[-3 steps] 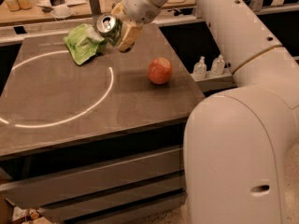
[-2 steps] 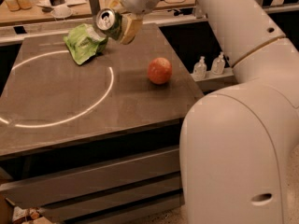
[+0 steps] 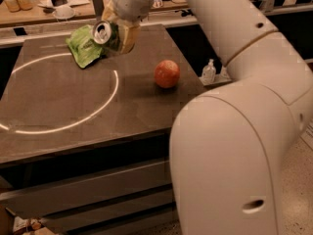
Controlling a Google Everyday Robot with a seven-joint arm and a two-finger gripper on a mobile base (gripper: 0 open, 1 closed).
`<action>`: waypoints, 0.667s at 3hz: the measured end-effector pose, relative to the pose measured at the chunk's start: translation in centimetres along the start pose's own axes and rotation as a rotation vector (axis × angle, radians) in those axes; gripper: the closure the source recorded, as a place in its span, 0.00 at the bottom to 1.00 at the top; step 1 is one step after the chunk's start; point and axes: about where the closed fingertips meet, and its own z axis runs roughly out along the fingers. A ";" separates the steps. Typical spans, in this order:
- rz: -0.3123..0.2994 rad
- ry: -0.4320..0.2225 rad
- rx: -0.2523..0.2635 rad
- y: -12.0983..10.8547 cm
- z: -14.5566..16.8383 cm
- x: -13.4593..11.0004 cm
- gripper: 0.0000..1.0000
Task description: Knock green can over
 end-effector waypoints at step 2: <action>-0.392 0.099 -0.293 1.8 8.1 -5.6 1.00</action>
Offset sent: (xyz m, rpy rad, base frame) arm -0.0814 0.0828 -0.1085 -0.5439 -0.0899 0.5812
